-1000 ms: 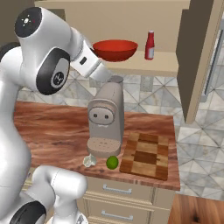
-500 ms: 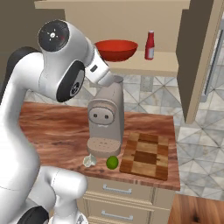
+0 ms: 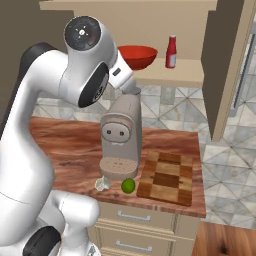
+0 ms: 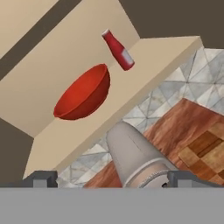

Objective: Open the cabinet. Place the bowl and condiment on the counter. Then place the lime and garlic on the cutting board.

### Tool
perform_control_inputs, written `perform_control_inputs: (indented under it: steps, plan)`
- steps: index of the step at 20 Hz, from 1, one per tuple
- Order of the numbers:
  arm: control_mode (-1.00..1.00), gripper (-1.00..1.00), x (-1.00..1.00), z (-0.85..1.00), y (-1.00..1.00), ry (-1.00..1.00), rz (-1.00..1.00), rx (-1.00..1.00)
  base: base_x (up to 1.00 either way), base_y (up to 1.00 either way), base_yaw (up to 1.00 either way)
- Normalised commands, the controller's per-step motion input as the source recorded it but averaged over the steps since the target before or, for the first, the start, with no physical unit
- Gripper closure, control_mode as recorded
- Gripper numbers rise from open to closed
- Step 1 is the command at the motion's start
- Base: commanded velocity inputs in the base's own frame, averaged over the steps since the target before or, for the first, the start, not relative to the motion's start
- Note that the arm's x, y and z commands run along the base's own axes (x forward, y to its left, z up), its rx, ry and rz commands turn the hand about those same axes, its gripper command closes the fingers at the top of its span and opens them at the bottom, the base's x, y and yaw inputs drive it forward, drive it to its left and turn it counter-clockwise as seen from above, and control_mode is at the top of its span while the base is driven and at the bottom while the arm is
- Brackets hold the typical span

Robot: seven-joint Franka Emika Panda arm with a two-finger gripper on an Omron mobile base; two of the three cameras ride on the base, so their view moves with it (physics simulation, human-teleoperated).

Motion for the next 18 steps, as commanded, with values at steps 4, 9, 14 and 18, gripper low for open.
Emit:
perform_control_inputs:
  steps: [4, 9, 14, 18]
  plan:
    - [-1.0, -1.0, 0.24, 0.0, 0.06, 0.06, 0.03, 0.0, 0.0, 0.0, 0.0]
    - [-1.0, -1.0, 0.24, 0.0, 0.12, 0.03, 0.0, 0.0, 0.0, 0.0, 0.0]
    - [-1.0, -1.0, 0.16, -0.05, 0.2, -0.02, 0.0, 0.0, 0.0, 0.0, 0.0]
    - [-1.0, -1.0, 0.21, -0.14, 0.22, -0.02, 0.0, 0.0, 0.0, 0.0, 0.0]
